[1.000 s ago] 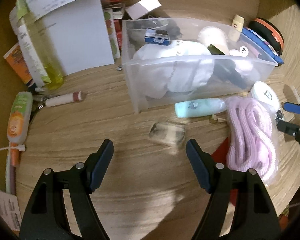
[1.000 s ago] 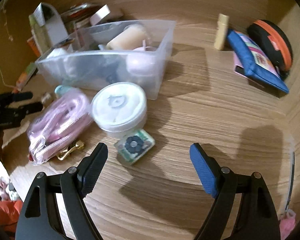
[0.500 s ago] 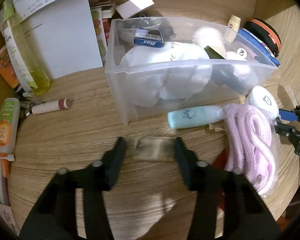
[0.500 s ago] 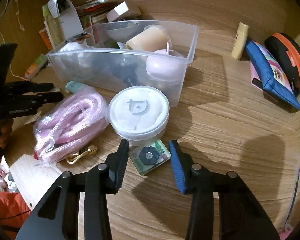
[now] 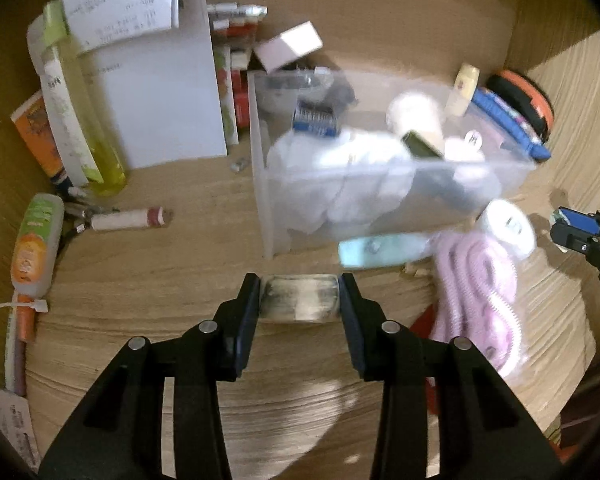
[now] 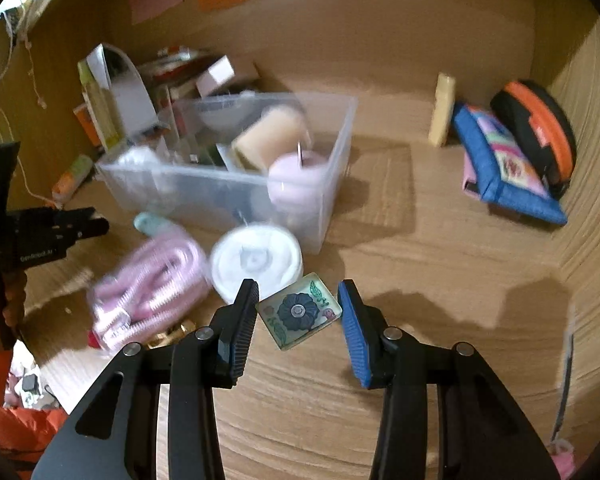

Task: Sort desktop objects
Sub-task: 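Grasp the glass block with left gripper while right gripper grasps the flower tile, then lower glass block into clear box with left gripper while right lowers the tile, then open both grippers over the clear box and withdraw them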

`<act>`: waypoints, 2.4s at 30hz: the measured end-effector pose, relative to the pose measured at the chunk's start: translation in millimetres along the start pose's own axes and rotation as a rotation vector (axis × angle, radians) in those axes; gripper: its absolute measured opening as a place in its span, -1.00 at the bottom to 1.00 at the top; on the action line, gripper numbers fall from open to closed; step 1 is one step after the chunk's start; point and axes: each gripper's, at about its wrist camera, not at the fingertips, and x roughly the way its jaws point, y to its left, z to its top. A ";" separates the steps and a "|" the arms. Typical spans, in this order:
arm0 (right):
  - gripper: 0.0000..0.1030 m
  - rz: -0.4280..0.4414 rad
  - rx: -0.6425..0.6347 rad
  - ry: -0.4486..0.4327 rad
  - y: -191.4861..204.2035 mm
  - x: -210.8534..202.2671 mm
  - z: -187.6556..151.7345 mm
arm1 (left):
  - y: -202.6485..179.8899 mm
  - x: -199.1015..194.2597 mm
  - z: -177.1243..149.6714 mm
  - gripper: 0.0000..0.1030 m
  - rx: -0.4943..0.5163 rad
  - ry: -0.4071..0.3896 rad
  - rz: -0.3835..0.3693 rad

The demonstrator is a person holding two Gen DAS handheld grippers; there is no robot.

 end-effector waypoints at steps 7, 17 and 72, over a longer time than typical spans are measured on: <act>-0.27 0.025 -0.022 -0.086 6.9 -9.0 31.5 | -12.3 -22.3 27.2 -0.24 0.030 -0.103 -0.022; -0.27 0.037 -0.037 -0.065 15.8 33.3 65.7 | -38.1 -8.1 61.5 -0.24 0.059 -0.113 -0.126; 0.42 0.011 -0.085 0.072 -0.6 29.2 8.9 | -77.2 10.2 2.1 0.53 0.210 0.070 -0.110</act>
